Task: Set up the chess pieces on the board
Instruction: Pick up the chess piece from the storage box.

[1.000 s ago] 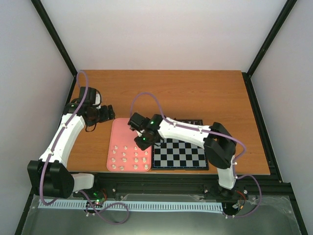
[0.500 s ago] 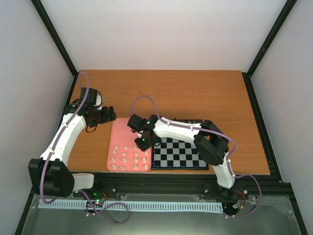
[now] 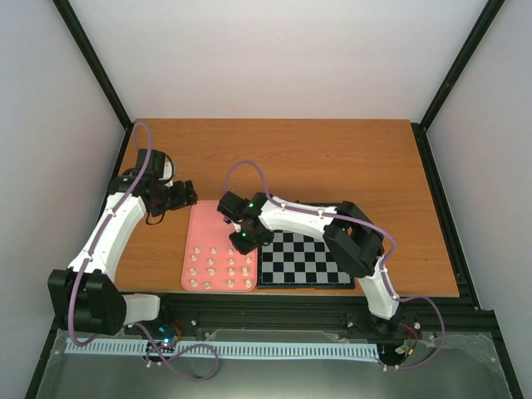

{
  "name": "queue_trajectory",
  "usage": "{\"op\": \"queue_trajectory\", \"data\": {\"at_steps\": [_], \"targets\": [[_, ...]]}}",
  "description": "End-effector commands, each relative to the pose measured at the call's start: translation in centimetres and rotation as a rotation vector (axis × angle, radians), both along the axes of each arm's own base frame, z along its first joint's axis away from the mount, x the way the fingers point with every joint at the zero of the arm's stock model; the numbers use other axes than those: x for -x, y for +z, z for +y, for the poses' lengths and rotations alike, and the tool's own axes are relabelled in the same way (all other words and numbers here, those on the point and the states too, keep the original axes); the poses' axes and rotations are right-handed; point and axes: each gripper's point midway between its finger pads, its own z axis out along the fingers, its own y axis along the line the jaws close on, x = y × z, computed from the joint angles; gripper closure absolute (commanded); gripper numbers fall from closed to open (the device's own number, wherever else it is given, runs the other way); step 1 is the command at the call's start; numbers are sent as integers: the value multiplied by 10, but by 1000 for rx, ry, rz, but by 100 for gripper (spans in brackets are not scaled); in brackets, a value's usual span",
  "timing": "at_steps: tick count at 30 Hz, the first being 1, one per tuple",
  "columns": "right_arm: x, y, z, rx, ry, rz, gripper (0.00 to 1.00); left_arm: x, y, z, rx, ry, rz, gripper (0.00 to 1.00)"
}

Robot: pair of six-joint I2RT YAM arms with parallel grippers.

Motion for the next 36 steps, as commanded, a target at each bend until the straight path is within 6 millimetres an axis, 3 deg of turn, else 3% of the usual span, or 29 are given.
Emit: {"op": "queue_trajectory", "data": {"at_steps": [1,8,13,18,21,27,36], "targets": [[1,-7,2,7,3,23,72,-2,1,0,11,7,-3,0],[-2,-9,3,13,0,20,80,-1,1,0,9,6,-3,0],[-3,-7,3,16,2,15,94,-2,0,-1,10,5,-2,0],[-3,3,2,3,0,8,97,-2,0,-1,13,3,-1,0],[-4,19,-1,-17,-17,-15,97,-1,-1,-2,15,2,0,0],[-2,56,-24,-43,-73,-85,97,-1,0,-2,21,2,-2,0],[30,37,-63,9,-86,-19,97,-1,-2,-4,34,0,2,0]]}}
